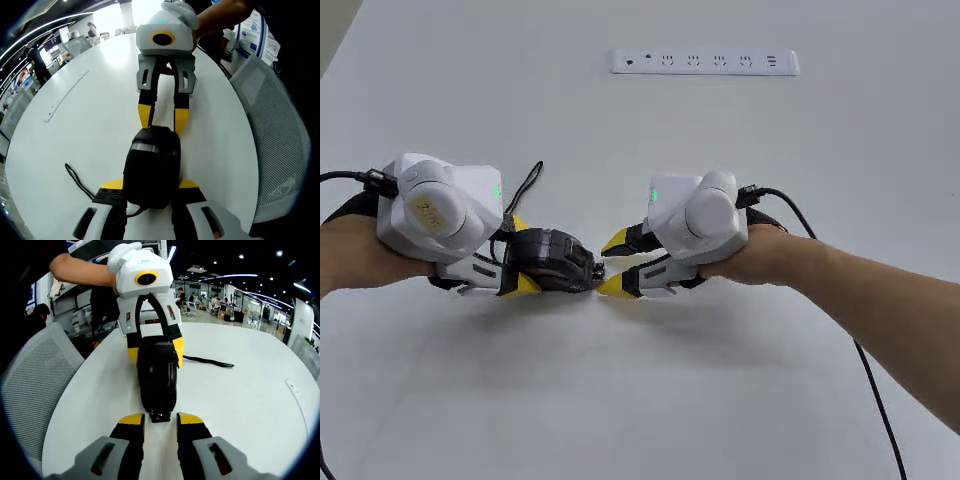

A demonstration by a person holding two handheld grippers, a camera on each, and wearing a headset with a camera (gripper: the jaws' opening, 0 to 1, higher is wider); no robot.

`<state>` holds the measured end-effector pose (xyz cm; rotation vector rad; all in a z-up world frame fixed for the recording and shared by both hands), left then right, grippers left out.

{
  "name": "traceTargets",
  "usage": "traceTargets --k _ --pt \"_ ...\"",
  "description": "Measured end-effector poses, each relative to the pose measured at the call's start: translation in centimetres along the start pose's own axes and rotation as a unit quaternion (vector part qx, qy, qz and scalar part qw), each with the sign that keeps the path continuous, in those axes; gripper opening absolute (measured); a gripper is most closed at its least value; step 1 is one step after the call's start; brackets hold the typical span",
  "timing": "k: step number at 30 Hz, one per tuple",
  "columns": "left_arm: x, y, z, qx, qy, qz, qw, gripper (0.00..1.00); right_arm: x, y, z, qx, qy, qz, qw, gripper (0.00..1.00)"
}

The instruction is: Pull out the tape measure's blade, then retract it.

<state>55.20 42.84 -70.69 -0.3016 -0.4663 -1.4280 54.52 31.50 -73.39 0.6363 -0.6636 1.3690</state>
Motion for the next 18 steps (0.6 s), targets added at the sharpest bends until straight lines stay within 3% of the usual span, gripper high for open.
traceTargets --k 6,18 --pt "-0.03 -0.08 0.0 0.0 0.001 0.006 1.0 0.31 -0.12 -0.03 -0.48 -0.004 0.009 0.013 0.9999 0.15" --pt "-0.11 -0.09 0.08 0.0 -0.006 0.012 0.9999 0.3 -0.03 -0.08 -0.19 -0.002 0.007 0.033 0.9994 0.12"
Point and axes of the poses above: the centre of the closed fingertips' face, and the gripper's own axes: z roughly backward along the fingers, y roughly to its left, x roughly out of its top, the point moved 5 cm from there along z, roughly backward along the fingers, and after that the axes turned 4 degrees about y, right-handed, at the moved point
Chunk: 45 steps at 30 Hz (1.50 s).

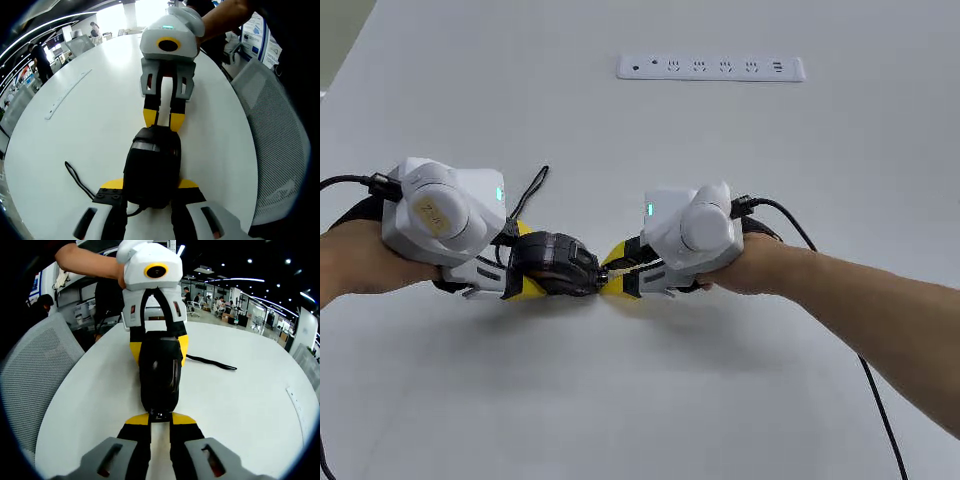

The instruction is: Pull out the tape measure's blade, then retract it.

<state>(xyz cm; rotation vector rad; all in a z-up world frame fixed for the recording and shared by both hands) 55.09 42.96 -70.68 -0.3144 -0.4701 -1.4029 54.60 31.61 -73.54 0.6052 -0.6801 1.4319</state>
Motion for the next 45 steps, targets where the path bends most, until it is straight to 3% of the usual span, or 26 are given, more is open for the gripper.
traceTargets --k 18,45 --pt "-0.2 0.1 0.1 -0.001 -0.004 0.011 0.9999 0.3 0.1 -0.2 0.5 0.002 0.003 0.021 0.9998 0.11" --pt "-0.2 0.1 0.1 -0.004 -0.003 0.015 0.9999 0.3 -0.9 -0.2 1.7 0.008 0.012 0.02 0.9997 0.11"
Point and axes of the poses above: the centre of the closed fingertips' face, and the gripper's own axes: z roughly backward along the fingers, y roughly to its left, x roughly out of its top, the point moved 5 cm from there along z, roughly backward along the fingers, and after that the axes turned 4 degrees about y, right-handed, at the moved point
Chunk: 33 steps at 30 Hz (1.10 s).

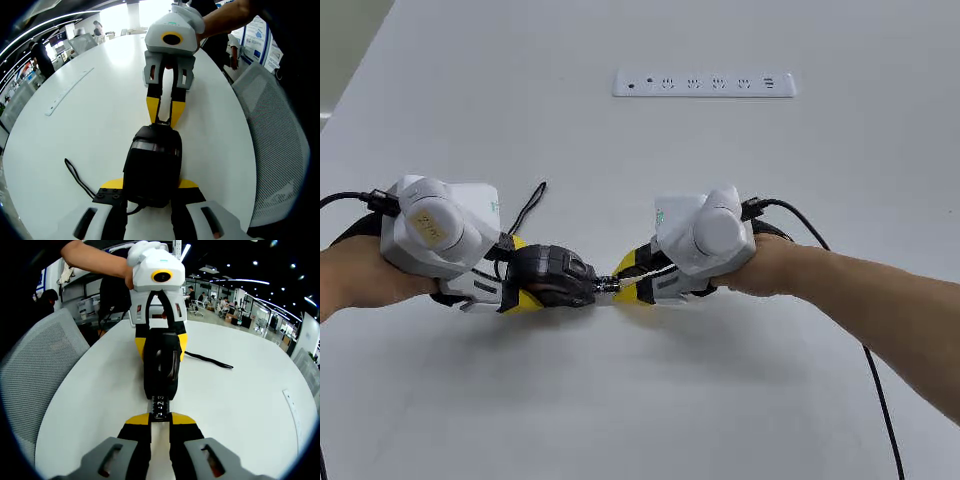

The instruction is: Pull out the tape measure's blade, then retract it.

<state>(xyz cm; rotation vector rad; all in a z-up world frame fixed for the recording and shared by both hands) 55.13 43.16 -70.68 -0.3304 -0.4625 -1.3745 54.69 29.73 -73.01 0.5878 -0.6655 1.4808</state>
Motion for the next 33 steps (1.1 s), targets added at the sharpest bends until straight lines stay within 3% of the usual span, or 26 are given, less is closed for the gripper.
traceTargets --k 33 --pt "0.0 0.0 -0.1 -0.003 0.01 0.001 0.9999 0.3 -1.2 0.2 1.4 0.0 0.007 -0.002 1.0 0.11"
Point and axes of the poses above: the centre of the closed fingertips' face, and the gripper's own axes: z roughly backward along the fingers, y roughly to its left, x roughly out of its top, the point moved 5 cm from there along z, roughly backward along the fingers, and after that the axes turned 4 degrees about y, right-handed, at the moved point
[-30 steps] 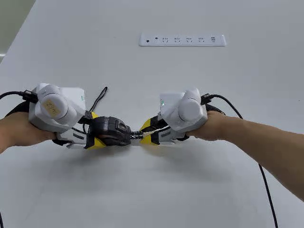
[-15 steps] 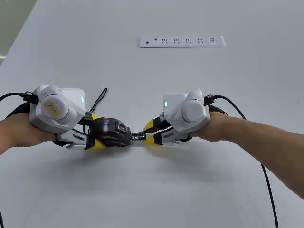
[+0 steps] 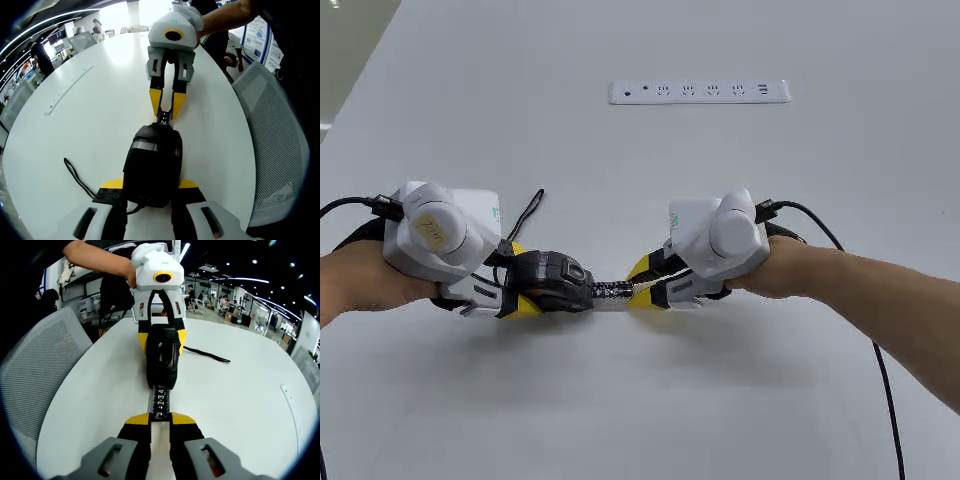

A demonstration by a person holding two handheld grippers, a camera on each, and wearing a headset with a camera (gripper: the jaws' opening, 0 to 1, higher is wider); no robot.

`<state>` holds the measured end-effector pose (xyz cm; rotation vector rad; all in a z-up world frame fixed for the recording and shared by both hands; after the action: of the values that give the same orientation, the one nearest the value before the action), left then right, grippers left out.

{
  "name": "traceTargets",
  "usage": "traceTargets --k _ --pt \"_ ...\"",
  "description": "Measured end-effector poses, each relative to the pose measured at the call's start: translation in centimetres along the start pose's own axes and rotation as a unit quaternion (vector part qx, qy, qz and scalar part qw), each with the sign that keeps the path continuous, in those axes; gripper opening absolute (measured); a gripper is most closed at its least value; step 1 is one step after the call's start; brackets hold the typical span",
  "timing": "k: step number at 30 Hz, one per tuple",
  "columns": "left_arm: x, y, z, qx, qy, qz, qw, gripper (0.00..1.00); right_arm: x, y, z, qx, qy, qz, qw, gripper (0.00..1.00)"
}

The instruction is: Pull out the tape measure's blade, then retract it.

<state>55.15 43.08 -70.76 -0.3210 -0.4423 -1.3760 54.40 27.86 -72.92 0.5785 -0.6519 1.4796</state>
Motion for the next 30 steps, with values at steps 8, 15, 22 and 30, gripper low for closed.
traceTargets --k 8,15,22,30 --pt "0.0 0.0 0.0 0.0 0.002 -0.001 1.0 0.31 -0.3 0.1 0.3 0.0 0.002 -0.002 1.0 0.11" --pt "0.0 0.0 -0.1 -0.002 0.003 0.002 1.0 0.31 -0.7 0.1 0.7 -0.001 0.005 0.0 1.0 0.11" --pt "0.1 0.0 -0.1 -0.002 0.003 0.004 1.0 0.31 -1.3 0.0 1.2 -0.002 0.008 0.003 1.0 0.11" --pt "0.1 -0.1 -0.1 -0.002 0.002 0.005 1.0 0.31 -2.0 0.1 2.0 -0.001 0.012 0.001 0.9999 0.12"
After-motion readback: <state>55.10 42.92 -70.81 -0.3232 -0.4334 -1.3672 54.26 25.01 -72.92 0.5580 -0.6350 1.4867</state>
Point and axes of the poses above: the centre of the closed fingertips' face, and the gripper's own axes: z roughly backward along the fingers, y roughly to its left, x roughly out of its top, the point moved 5 cm from there along z, roughly backward along the fingers, and after that the axes turned 4 degrees about y, right-handed, at the moved point
